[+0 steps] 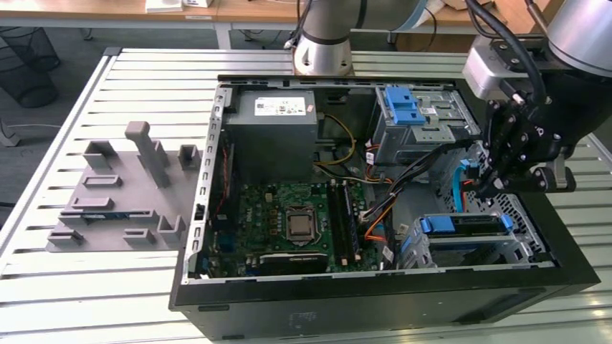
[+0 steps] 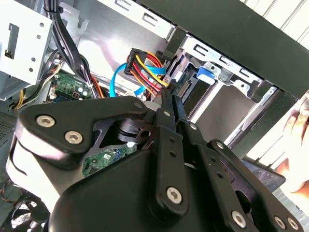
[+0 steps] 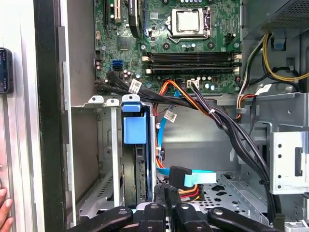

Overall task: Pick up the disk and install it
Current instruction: 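Insert the first disk wire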

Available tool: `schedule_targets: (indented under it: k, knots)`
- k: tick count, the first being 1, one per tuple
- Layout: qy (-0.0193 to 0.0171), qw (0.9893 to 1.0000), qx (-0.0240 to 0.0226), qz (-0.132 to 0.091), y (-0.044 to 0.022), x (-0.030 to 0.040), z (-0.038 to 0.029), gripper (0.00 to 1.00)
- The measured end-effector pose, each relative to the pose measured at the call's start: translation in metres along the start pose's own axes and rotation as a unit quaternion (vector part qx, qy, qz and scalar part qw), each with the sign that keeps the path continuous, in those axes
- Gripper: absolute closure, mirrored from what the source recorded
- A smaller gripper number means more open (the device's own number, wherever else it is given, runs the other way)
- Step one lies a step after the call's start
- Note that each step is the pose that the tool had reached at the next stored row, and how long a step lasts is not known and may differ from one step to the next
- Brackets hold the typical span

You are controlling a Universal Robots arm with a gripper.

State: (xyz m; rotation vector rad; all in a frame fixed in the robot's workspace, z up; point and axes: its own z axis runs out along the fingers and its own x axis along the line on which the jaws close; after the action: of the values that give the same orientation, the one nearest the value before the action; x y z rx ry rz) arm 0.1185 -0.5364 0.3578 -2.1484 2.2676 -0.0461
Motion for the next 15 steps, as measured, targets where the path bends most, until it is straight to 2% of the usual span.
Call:
schedule_targets:
  k: [13,14,15]
  knots:
    - [0.0000,1.0000,0.0002,0.000,0.0001,0.0000,0.0026,0.82]
    - [-0.0001,1.0000,0.0002,0.000,0.0001,0.0000,0.0027,0.75]
    - [-0.0001,1.0000,0.0003,0.000,0.0001,0.0000,0.0029,0.75]
